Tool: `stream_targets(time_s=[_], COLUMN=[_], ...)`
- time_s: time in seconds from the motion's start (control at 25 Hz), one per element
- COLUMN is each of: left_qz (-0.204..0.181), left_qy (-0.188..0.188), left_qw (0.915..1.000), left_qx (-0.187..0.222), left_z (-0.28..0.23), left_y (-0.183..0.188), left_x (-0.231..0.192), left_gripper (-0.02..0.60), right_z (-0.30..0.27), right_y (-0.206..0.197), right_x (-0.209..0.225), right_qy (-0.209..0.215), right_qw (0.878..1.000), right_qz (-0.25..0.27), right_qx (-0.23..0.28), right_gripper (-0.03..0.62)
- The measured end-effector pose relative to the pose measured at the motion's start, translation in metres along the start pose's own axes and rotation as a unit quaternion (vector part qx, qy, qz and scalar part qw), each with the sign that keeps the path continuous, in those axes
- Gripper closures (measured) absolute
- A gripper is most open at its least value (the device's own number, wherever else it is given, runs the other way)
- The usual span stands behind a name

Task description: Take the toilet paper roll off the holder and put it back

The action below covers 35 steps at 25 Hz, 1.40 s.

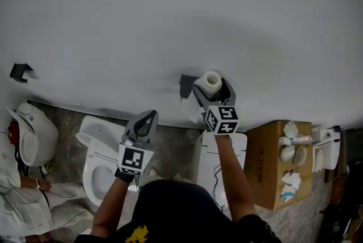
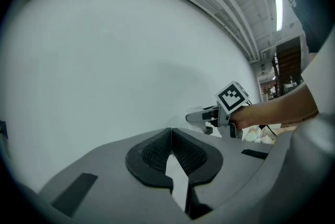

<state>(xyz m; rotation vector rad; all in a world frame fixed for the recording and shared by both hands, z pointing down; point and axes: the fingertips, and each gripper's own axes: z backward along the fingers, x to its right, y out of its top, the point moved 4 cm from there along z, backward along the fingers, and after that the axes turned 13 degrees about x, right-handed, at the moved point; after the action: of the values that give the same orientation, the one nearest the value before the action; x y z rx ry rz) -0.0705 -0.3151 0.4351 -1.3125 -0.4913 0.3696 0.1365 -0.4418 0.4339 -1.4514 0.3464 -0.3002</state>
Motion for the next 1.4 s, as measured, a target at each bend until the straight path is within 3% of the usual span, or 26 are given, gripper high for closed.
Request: stream_targets(time_s=[0.48,0.96,1.4], left_qz=[-0.007,-0.009,-0.008], left_qy=[-0.003,-0.004,-0.010], left_qw=[1.0000,0.9999,0.9999], left_qx=[-0.002,-0.008,-0.005], left_z=[0.001,0.009,0.010], left_y=[0.000,0.000,0.003], left_x=[0.002,-0.002,0.000], left_gripper=[0.563,0.563,0.563], right_z=[0.000,0.000,0.002], right_y=[0.001,0.009,0.067], right_x=[0.000,-0.001,-0.003], right_qy=[0.007,0.010,0.050], right_qw=[1.000,1.000,0.998], right_qz=[0.013,0.021,0.031], right_qx=[-0.002,0.002,0.026], right_gripper=[0.291,0.295,0.296])
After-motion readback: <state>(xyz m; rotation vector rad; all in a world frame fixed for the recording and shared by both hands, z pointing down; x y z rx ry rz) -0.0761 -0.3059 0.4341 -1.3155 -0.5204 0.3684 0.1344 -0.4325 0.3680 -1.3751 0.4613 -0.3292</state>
